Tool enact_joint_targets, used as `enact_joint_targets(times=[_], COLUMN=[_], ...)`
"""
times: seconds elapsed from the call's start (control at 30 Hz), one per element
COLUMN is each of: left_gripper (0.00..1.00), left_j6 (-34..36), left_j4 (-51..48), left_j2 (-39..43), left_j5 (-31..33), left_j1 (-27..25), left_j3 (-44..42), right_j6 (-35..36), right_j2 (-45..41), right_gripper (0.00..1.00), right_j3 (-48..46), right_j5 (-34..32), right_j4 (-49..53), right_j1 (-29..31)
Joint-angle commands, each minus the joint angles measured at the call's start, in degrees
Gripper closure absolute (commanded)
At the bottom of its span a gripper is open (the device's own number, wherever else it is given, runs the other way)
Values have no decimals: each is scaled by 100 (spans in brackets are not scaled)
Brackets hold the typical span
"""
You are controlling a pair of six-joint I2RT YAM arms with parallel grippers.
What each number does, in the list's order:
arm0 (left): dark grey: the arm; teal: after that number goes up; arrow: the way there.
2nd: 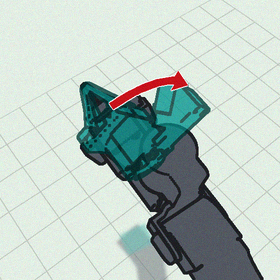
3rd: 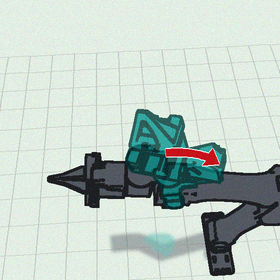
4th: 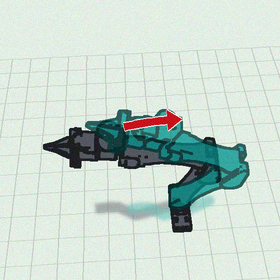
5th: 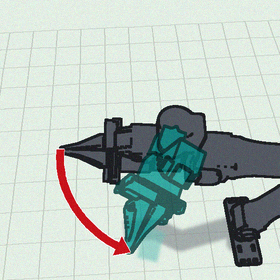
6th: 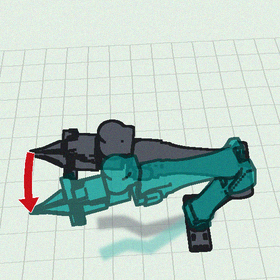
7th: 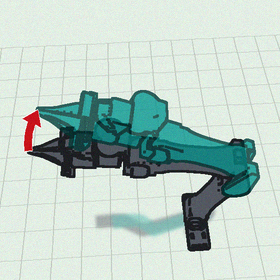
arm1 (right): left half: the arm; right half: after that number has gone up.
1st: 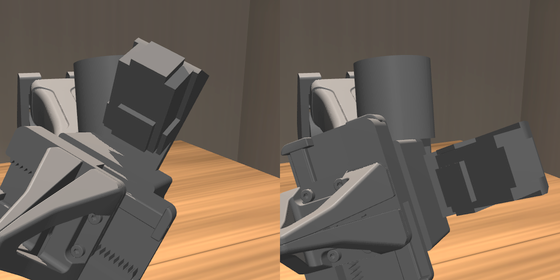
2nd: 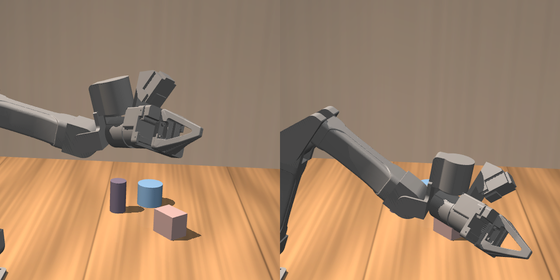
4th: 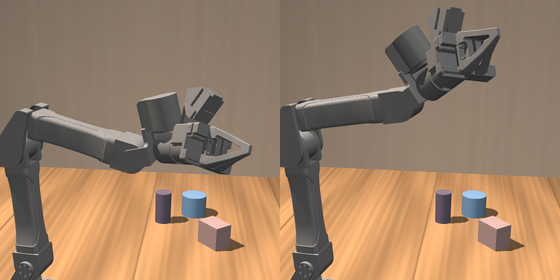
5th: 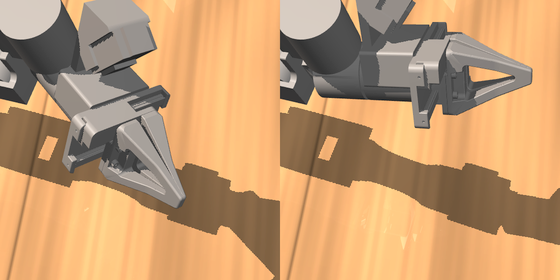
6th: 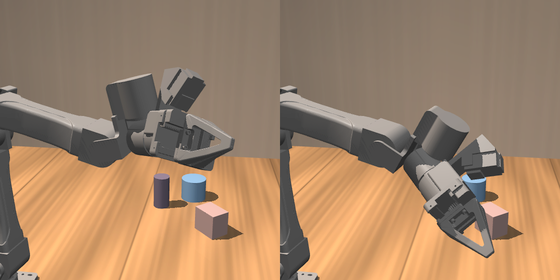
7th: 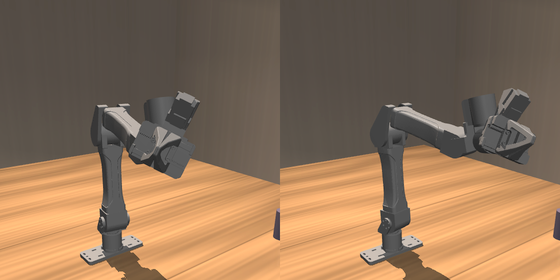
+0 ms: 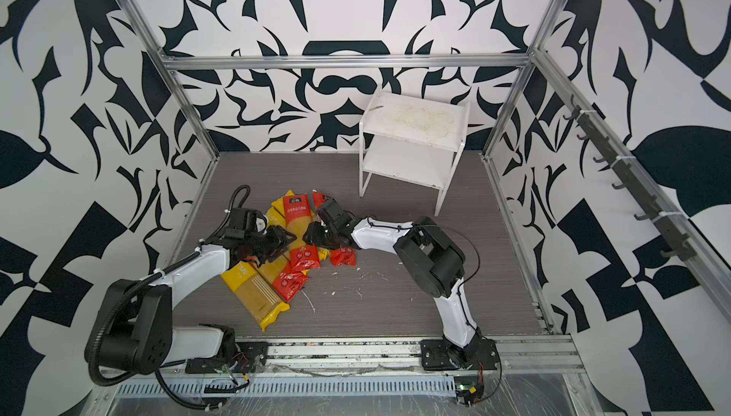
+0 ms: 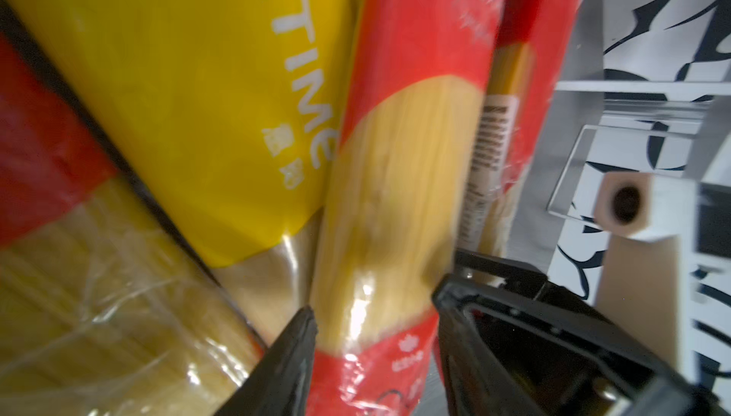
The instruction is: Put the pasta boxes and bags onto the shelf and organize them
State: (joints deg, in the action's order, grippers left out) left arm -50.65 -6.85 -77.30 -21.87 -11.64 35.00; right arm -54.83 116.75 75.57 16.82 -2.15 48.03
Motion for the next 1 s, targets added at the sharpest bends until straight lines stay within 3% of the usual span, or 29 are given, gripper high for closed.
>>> enact_joint_targets(times=[0.0,0.2,0.47,0.73,0.97], left_gripper=[50,64,74,71,61], left_j6=[-156,-231,-372,-308,-300], left_j4=[304,399,659,277,-44], left_j2=[12,91,21,382,1043], left_j5=[-186,-321,-526,-795,-1399], left_j1=[4,4,4,347,1049], left_j3=[-136,-312,-433,-341,-144], right_j6=[-470,-1016,-1007,-954,-1266], right_j2=[72,26,309,117,-52], right_gripper=[47,49,60,87,96], right_j3=[-64,-331,-462,-620,-839], right_j5=[593,920,815,791,889], right_j4=[-844,-1955,-2016,-2437,-3120], right_j1=[20,20,48,66,52])
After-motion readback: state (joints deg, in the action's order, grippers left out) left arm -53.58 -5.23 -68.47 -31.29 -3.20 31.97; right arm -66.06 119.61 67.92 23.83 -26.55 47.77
